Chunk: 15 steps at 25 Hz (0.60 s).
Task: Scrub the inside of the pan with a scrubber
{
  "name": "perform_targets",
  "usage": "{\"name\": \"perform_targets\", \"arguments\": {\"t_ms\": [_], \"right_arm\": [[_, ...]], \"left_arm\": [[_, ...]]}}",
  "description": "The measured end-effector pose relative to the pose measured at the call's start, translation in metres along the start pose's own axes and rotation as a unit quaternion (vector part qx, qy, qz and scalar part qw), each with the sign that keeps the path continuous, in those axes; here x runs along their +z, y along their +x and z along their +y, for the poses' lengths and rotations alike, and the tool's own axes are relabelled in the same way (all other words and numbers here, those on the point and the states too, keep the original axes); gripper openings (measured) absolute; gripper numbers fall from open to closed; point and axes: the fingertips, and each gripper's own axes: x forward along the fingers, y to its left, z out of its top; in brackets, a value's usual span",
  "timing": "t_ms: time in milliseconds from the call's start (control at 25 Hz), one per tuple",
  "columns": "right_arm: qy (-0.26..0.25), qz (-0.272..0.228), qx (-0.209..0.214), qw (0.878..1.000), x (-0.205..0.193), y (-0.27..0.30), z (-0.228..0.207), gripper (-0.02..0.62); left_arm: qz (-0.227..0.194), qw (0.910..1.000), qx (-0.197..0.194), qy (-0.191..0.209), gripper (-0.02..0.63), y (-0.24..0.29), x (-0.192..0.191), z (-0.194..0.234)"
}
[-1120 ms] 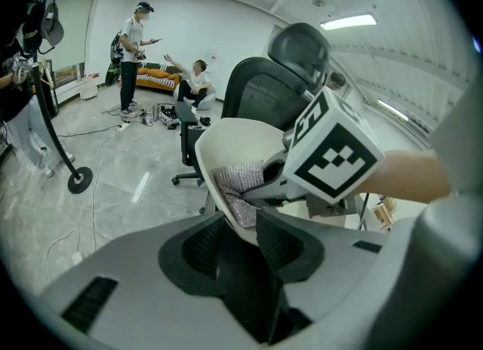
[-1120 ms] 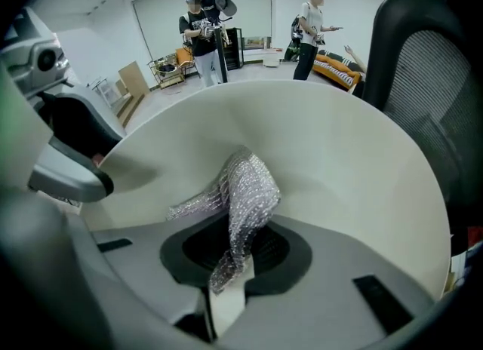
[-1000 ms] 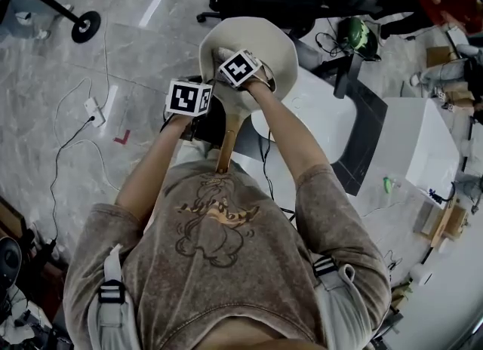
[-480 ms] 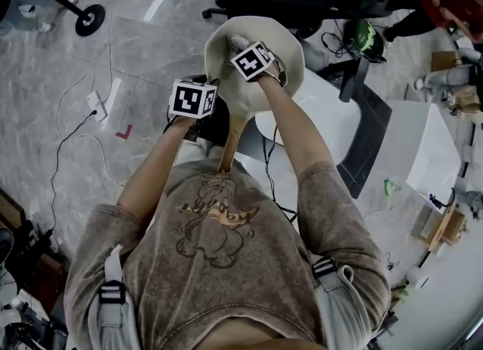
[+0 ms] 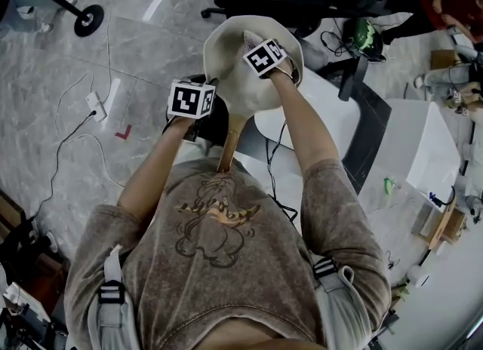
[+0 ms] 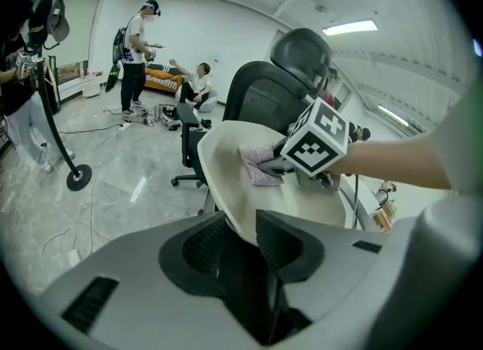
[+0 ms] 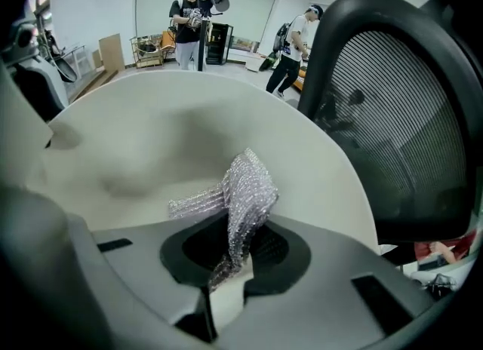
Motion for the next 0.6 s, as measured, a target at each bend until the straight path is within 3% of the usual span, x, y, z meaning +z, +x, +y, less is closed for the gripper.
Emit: {"name": "perform_targets", "arguments": {"t_ms": [400, 600], "right_arm": [[-0.009, 0.061, -0.012, 0.998, -0.046, -0.014, -0.011, 0.067], [-0.021, 0.065, -0.002, 0.998, -0.052, -0.017, 0.002, 0.066]], "left_arm": [[0.0, 1.0, 0.0, 0.001, 0.14, 0.0, 0.001, -0.001], [-0.002, 1.0, 0.0, 0.002, 0.14, 0.0, 0.002, -0.001]]}}
